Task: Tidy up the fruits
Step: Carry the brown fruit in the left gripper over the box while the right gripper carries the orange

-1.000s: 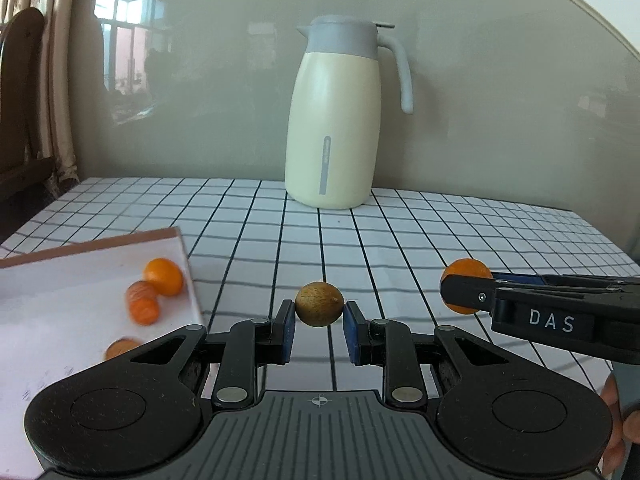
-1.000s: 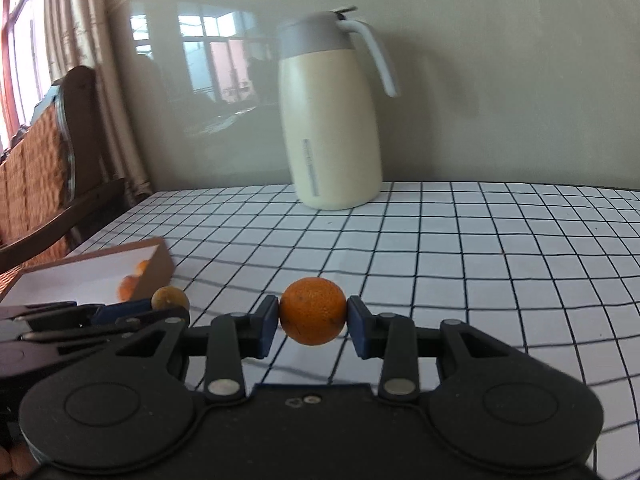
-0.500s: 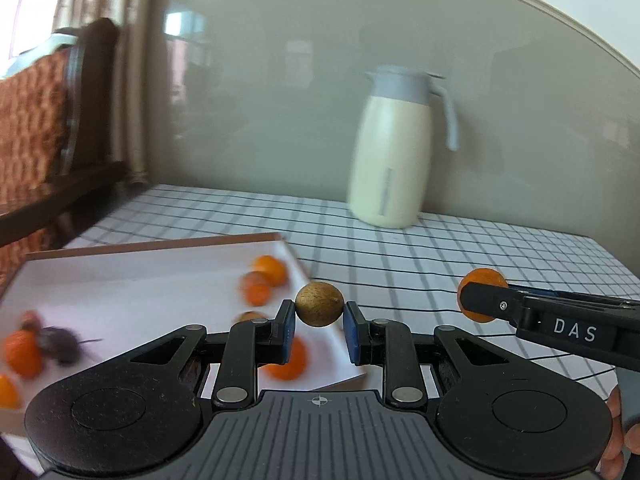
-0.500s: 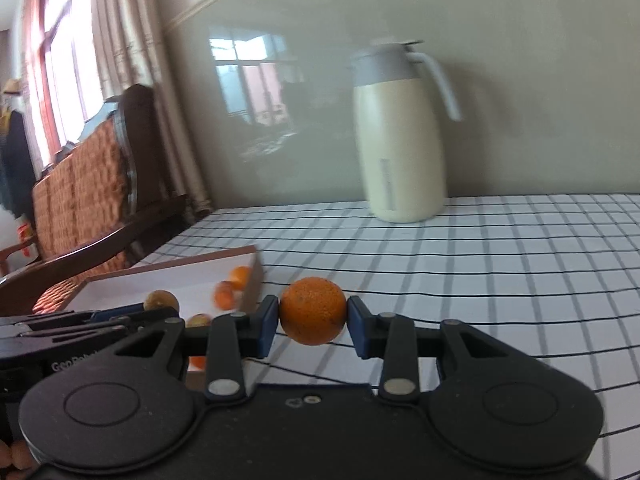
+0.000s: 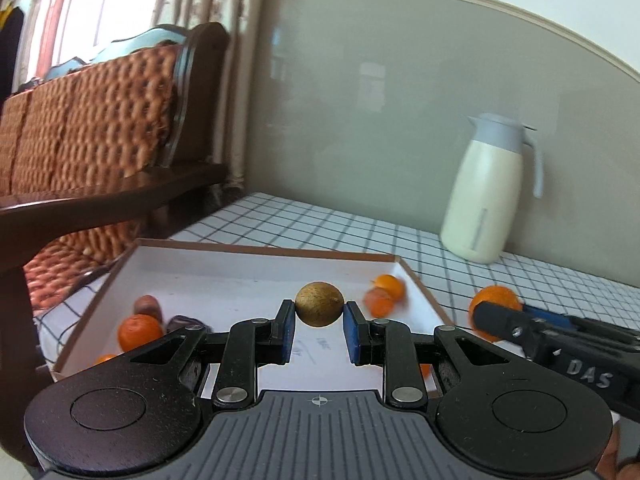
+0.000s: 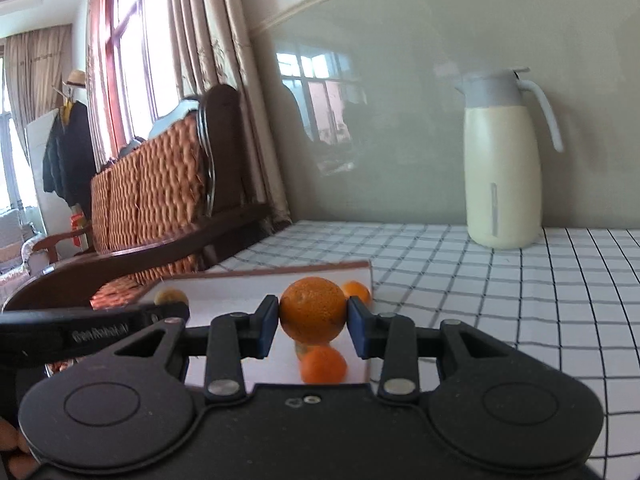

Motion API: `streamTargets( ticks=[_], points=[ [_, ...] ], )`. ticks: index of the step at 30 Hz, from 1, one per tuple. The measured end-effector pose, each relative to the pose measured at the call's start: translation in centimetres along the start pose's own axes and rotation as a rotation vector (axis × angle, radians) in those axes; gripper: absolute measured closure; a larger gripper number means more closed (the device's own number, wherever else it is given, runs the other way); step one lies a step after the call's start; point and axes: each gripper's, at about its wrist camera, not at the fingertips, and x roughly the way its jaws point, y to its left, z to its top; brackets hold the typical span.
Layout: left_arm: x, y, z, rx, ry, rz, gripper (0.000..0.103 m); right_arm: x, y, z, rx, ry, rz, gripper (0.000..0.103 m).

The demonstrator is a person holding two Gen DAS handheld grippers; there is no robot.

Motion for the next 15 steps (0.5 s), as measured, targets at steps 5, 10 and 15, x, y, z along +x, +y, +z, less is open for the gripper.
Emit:
streamTargets(
  ticks=[5,10,15],
  points=[
    [0.7,1.2,0.0,-0.019,0.004,0.034,0.077,0.1,0.2,0.4,0.003,-0.027,0.008,0.074],
    [0.9,2.2,0.1,-0.042,-0.001,0.059,0.077,0.6,0.3,0.9,0.024,-0.049,0.003,0.074],
    [1.0,3.0,0.1,-0.049,0.002,0.075,0.077,1.2,1.0,0.9,0.027,-0.056,0.012,0.074]
  ],
)
